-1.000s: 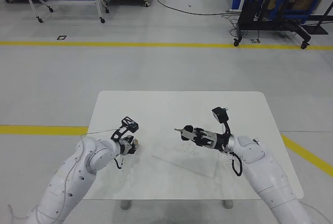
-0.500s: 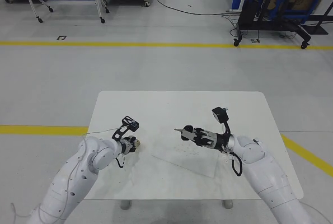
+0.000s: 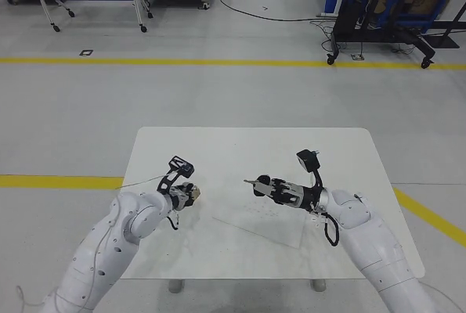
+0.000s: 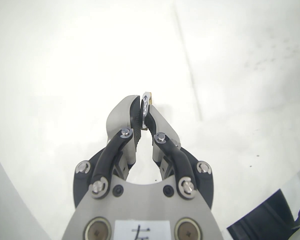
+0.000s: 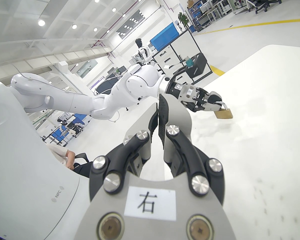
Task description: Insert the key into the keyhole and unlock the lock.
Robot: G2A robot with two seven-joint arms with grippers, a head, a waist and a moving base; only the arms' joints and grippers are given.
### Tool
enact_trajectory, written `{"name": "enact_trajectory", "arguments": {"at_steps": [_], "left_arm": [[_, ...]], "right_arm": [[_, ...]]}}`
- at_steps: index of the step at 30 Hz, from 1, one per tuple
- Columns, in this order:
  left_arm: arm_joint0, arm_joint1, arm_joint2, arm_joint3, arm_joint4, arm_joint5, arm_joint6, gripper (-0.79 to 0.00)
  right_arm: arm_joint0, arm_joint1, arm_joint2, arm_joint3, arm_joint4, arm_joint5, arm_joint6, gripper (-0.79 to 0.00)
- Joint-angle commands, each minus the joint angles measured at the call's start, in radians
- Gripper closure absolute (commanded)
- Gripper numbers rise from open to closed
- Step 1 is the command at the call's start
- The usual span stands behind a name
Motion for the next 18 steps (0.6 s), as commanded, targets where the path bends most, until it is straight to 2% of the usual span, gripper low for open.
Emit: {"name": "enact_trajectory", "arguments": {"at_steps": [1,3,4,12,13,15,18], "left_arm": [[0.026,0.006,-0.052,-0.027,-0.073,-0.066,0.083,0.0],[0.066,0.014,-0.102,-0.064,-0.102,-0.134,0.184,0.0],[0.074,0.016,-0.109,-0.071,-0.106,-0.146,0.197,0.0],[0.078,0.015,-0.11,-0.07,-0.121,-0.14,0.207,0.0],[0.083,0.012,-0.109,-0.065,-0.167,-0.133,0.212,0.0],[0.067,0.007,-0.107,-0.034,-0.333,-0.151,0.145,0.0],[0.001,0.0,-0.112,0.06,-0.694,-0.187,-0.056,0.0]], "right_arm": [[0.0,0.0,0.0,0.0,0.0,0.0,0.0,0.0],[0.0,0.0,0.0,0.0,0.0,0.0,0.0,0.0],[0.0,0.0,0.0,0.0,0.0,0.0,0.0,0.0],[0.0,0.0,0.0,0.0,0.0,0.0,0.0,0.0],[-0.001,0.0,0.0,-0.002,0.002,0.004,-0.007,0.0],[-0.002,-0.004,-0.008,-0.016,0.019,0.021,-0.048,0.0],[0.013,-0.012,-0.027,-0.004,0.057,0.024,-0.111,0.0]]}}
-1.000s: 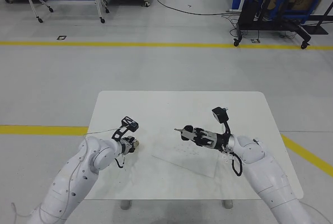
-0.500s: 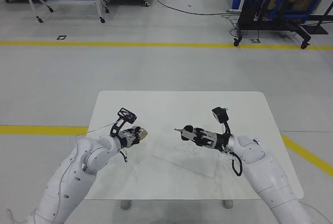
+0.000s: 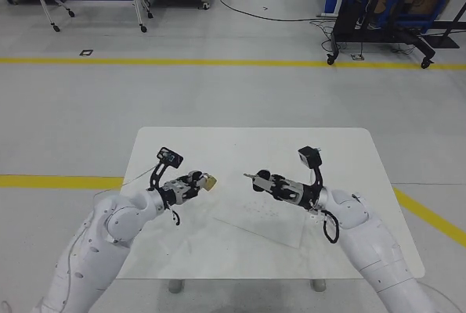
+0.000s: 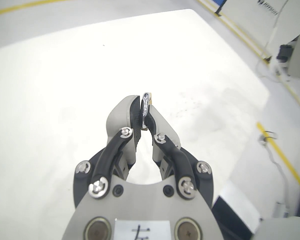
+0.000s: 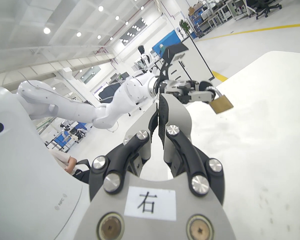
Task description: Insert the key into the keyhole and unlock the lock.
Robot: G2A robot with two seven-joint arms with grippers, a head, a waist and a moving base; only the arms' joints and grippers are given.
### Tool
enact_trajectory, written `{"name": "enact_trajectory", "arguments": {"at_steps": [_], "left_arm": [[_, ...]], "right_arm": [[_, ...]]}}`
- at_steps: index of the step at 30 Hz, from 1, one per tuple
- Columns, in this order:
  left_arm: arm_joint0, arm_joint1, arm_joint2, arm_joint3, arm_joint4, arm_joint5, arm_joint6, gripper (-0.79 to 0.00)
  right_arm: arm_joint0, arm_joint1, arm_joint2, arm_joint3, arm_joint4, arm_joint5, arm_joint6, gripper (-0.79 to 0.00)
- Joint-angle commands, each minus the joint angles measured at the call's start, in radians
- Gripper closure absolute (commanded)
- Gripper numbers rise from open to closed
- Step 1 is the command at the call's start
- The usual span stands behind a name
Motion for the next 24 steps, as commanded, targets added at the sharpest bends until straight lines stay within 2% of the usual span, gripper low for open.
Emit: {"name": "enact_trajectory", "arguments": {"at_steps": [1,8,11,18,24], "left_arm": [[-0.06,-0.003,-0.006,0.083,-0.319,-0.009,-0.177,0.0],[-0.21,-0.027,0.032,0.33,-0.842,0.064,-0.505,0.0],[-0.266,-0.044,0.066,0.435,-0.985,0.107,-0.604,0.0],[-0.364,-0.081,0.126,0.645,-1.173,0.159,-0.752,0.0],[-0.412,-0.103,0.156,0.735,-1.211,0.14,-0.811,0.0]], "right_arm": [[0.013,-0.007,-0.018,0.015,0.031,-0.004,-0.037,0.0],[0.071,-0.029,-0.089,0.075,0.051,0.002,-0.096,0.0],[0.094,-0.04,-0.118,0.098,0.047,0.01,-0.124,0.0],[0.16,-0.082,-0.199,0.185,-0.017,0.029,-0.277,0.0],[0.199,-0.114,-0.257,0.244,-0.09,0.023,-0.371,0.0]]}}
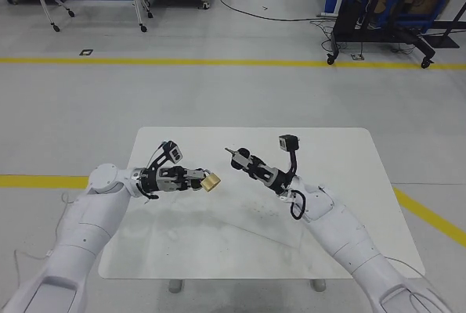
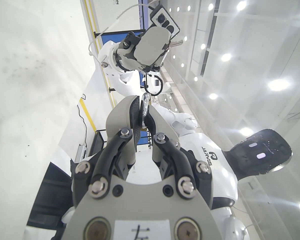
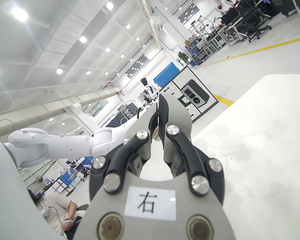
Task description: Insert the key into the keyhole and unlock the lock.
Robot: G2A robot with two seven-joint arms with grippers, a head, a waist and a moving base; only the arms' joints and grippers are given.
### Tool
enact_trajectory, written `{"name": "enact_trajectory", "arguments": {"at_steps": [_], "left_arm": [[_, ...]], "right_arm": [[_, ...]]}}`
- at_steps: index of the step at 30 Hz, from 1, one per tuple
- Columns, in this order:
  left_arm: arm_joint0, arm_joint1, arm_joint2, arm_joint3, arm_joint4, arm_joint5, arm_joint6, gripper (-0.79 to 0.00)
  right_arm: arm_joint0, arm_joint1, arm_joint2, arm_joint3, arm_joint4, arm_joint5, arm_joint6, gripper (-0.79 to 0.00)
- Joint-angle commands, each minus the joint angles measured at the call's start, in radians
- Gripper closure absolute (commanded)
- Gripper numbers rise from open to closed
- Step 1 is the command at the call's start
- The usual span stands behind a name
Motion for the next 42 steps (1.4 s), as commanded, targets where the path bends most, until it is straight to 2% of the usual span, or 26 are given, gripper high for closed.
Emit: {"name": "enact_trajectory", "arguments": {"at_steps": [1,6,18,23,25,26,34,37,42], "left_arm": [[-0.012,-0.006,0.009,0.022,-0.001,-0.008,-0.008,0.0],[-0.032,-0.017,0.025,0.058,-0.004,-0.01,-0.014,0.0],[-0.054,-0.029,0.029,0.104,-0.002,-0.012,-0.013,0.0],[-0.072,-0.025,0.004,0.142,-0.009,-0.007,-0.003,0.0],[-0.085,-0.019,-0.004,0.158,0.036,-0.018,0.035,0.0],[-0.093,-0.015,-0.006,0.156,0.073,-0.042,0.059,0.0],[-0.093,-0.015,-0.006,0.156,0.073,-0.042,0.059,0.0],[-0.066,-0.02,0.005,0.111,0.049,0.075,0.101,0.0],[-0.073,-0.029,0.046,0.062,0.066,0.385,0.206,0.0]], "right_arm": [[0.011,-0.009,-0.02,0.013,-0.012,-0.004,-0.006,0.0],[0.028,-0.023,-0.051,0.03,-0.039,-0.006,0.001,0.0],[0.02,-0.02,-0.059,0.007,0.069,-0.082,0.12,0.0],[-0.002,-0.009,-0.031,-0.02,0.103,-0.107,0.143,0.0],[-0.002,-0.009,-0.031,-0.02,0.103,-0.107,0.143,0.0],[-0.002,-0.009,-0.031,-0.02,0.103,-0.107,0.143,0.0],[-0.002,-0.009,-0.031,-0.02,0.103,-0.107,0.143,0.0],[-0.015,-0.009,-0.031,-0.044,0.096,-0.076,0.133,0.0],[-0.054,-0.005,-0.002,-0.101,0.084,-0.013,0.069,0.0]]}}
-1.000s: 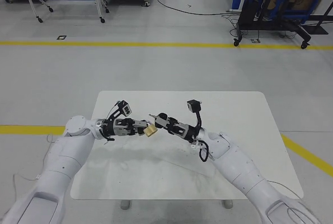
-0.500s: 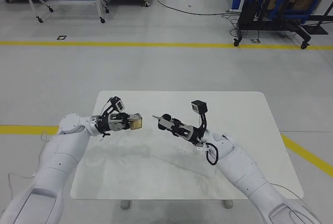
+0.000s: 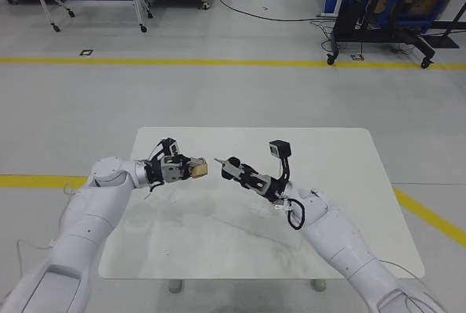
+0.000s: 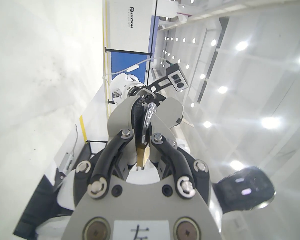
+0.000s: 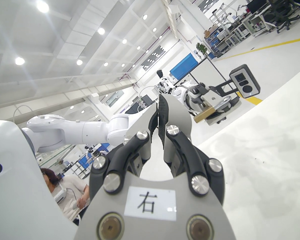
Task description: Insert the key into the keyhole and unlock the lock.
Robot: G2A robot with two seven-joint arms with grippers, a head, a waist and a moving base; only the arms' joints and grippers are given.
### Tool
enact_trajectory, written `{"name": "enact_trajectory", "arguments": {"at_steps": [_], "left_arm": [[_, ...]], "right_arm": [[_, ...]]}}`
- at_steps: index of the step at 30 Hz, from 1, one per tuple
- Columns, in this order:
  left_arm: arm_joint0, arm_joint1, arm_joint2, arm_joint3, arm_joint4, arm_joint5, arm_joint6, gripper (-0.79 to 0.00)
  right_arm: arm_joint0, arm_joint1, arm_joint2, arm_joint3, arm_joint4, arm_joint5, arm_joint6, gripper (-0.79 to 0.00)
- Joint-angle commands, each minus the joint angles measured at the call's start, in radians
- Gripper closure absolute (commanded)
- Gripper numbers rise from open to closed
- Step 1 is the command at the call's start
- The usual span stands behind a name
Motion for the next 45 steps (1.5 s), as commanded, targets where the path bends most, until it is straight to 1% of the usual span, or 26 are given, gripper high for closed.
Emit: {"name": "enact_trajectory", "arguments": {"at_steps": [1,3,4,14,16,18,19,20,22,24,26,30,33,37,41,45], "left_arm": [[-0.009,-0.002,0.018,-0.013,0.021,0.142,0.033,0.0],[-0.014,-0.004,0.024,-0.014,0.011,0.225,0.039,0.0],[-0.014,-0.005,0.017,-0.01,-0.008,0.24,0.044,0.0],[-0.013,-0.005,0.015,-0.009,-0.015,0.244,0.042,0.0],[-0.013,-0.005,0.015,-0.009,-0.015,0.244,0.042,0.0],[-0.013,-0.005,0.015,-0.009,-0.015,0.244,0.042,0.0],[-0.013,-0.005,0.015,-0.009,-0.015,0.244,0.042,0.0],[-0.013,-0.005,0.015,-0.009,-0.015,0.244,0.042,0.0],[-0.013,-0.005,0.015,-0.009,-0.015,0.244,0.042,0.0],[0.005,-0.004,0.017,-0.04,0.017,0.214,0.122,0.0],[0.029,-0.004,0.017,-0.073,0.024,0.211,0.171,0.0],[0.064,-0.003,0.027,-0.139,0.08,0.2,0.281,0.0],[0.084,-0.004,0.027,-0.168,0.076,0.217,0.309,0.0],[0.097,-0.005,0.019,-0.183,0.061,0.231,0.337,0.0],[0.101,-0.006,0.012,-0.185,0.052,0.235,0.359,0.0],[0.104,-0.006,0.005,-0.189,0.058,0.226,0.385,0.0]], "right_arm": [[-0.023,0.001,0.002,-0.035,0.024,0.016,-0.004,0.0],[-0.033,0.004,0.006,-0.052,0.054,0.02,0.008,0.0],[-0.033,0.004,0.006,-0.052,0.054,0.02,0.008,0.0],[-0.036,0.003,0.005,-0.055,0.057,0.025,0.007,0.0],[-0.055,0.004,0.013,-0.066,0.073,0.116,-0.027,0.0],[-0.087,0.003,0.011,-0.097,0.124,0.26,-0.058,0.0],[-0.102,0.002,0.007,-0.123,0.181,0.351,-0.046,0.0],[-0.112,0.003,0.011,-0.153,0.227,0.419,-0.032,0.0],[-0.138,0.008,0.03,-0.205,0.229,0.537,-0.074,0.0],[-0.181,0.011,0.035,-0.275,0.228,0.628,-0.125,0.0],[-0.215,0.014,0.041,-0.331,0.201,0.708,-0.168,0.0],[-0.268,0.017,0.043,-0.404,0.17,0.801,-0.225,0.0],[-0.289,0.016,0.044,-0.431,0.165,0.839,-0.243,0.0],[-0.306,0.015,0.046,-0.447,0.16,0.877,-0.262,0.0],[-0.311,0.015,0.043,-0.448,0.159,0.928,-0.24,0.0],[-0.312,0.013,0.046,-0.45,0.162,0.949,-0.238,0.0]]}}
